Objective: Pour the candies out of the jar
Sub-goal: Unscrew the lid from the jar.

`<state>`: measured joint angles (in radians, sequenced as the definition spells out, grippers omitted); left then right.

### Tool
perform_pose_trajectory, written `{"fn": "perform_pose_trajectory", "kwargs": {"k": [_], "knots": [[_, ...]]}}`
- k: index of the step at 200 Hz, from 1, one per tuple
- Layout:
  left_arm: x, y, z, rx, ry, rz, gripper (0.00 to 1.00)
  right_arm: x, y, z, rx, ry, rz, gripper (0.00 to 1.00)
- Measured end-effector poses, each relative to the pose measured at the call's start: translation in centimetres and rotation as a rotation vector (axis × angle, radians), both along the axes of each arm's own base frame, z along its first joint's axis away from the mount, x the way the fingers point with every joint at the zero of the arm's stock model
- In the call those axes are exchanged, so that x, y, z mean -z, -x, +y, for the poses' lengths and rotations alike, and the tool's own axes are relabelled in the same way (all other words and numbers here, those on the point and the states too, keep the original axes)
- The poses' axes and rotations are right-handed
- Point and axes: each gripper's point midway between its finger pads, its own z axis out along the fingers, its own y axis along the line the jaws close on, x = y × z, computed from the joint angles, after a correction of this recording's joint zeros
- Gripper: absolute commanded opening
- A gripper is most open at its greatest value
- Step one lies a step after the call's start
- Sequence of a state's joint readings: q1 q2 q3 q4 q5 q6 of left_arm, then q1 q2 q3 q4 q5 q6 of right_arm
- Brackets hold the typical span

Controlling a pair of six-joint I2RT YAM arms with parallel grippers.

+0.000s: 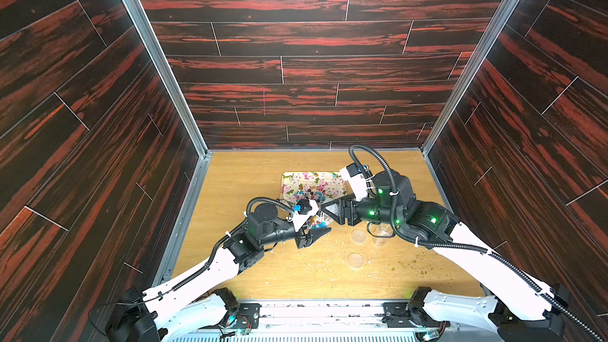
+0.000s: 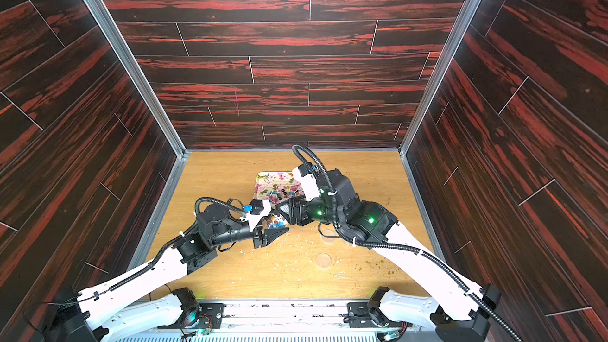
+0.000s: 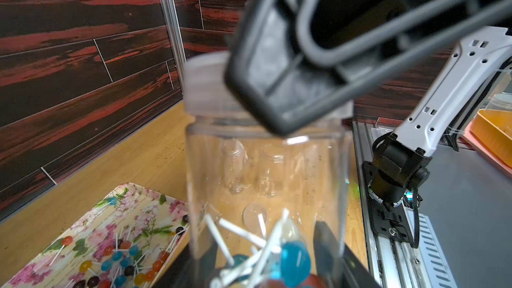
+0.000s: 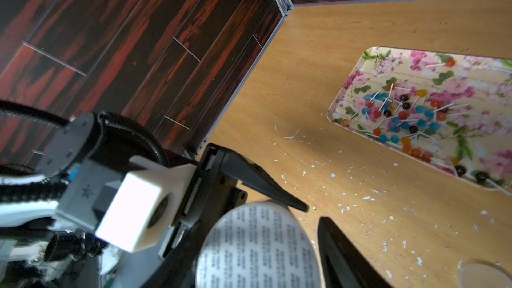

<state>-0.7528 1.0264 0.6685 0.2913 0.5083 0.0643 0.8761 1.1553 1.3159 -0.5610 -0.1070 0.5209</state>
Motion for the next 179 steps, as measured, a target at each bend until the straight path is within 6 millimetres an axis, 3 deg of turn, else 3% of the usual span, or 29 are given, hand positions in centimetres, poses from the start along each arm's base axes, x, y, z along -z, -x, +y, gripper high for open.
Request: {"fn": "perform_pose_trajectory", "kwargs": {"k": [61,115,147,179], "knots": [[0.1,-0.2,0.1,-0.008,-0.008,-0.014,0.54,0.0,0.1,0.1,-0.052,0.022,-0.087,0.48],[-0.4,-0.2,0.0,-0.006,-0.001,-0.046,0.54,-0.4,0.7,-0.2,-0.25,0.002,-0.3,0.42],[-0.4,0.2,-0.2,0.01,-0.003,-0.054,0.54,-0.3,1.3,-0.6,-0.372,-0.042,-0.386,0.45],[-0.4,0.6,-0.4,0.029,-0.001,-0.06,0.54,-0.5,1.8,-0.7,-0.443,-0.048,-0.441,0.56]]}}
